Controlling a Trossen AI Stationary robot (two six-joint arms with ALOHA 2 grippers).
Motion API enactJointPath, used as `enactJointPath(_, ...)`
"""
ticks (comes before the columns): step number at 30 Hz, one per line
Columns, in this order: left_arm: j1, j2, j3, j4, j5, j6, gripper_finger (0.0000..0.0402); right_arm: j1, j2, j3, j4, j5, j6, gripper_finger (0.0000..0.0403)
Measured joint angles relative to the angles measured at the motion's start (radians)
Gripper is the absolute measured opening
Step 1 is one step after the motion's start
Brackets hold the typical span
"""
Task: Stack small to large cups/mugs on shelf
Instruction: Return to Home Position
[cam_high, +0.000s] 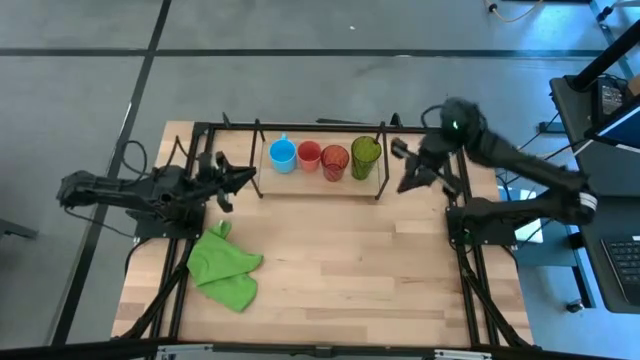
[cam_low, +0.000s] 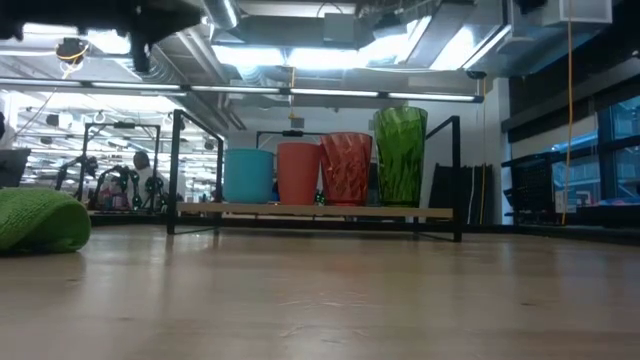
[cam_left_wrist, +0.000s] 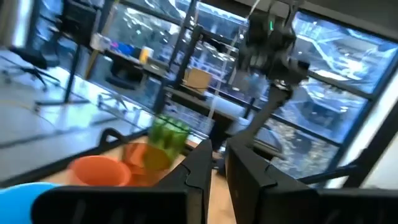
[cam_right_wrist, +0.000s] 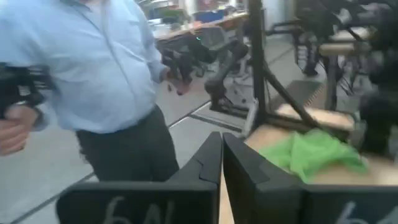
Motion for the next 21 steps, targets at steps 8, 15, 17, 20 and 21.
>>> enactJointPath(8, 0.066, -0.24, -0.193, -0.026, -0.007, -0.065, 0.0041, -0.07, -0.258, -0.663, 1.119, 0.131, 0.447, 0.0017)
enactJointPath(15, 0.067, -0.364, -0.331, -0.025, 0.251, -0.132, 0.0041, -0.064, -0.387, -1.11, 1.792, 0.301, 0.645, 0.0017)
enactJointPath(17, 0.066, -0.38, -0.337, -0.098, 0.285, -0.131, 0.0041, -0.056, -0.417, -1.107, 1.816, 0.209, 0.623, 0.0017)
enactJointPath(20, 0.066, -0.386, -0.339, -0.237, 0.286, -0.128, 0.0041, -0.045, -0.425, -1.082, 1.799, 0.01, 0.575, 0.0017)
enactJointPath(21, 0.066, -0.383, -0.339, -0.258, 0.283, -0.115, 0.0041, -0.043, -0.425, -1.078, 1.799, -0.053, 0.578, 0.0017)
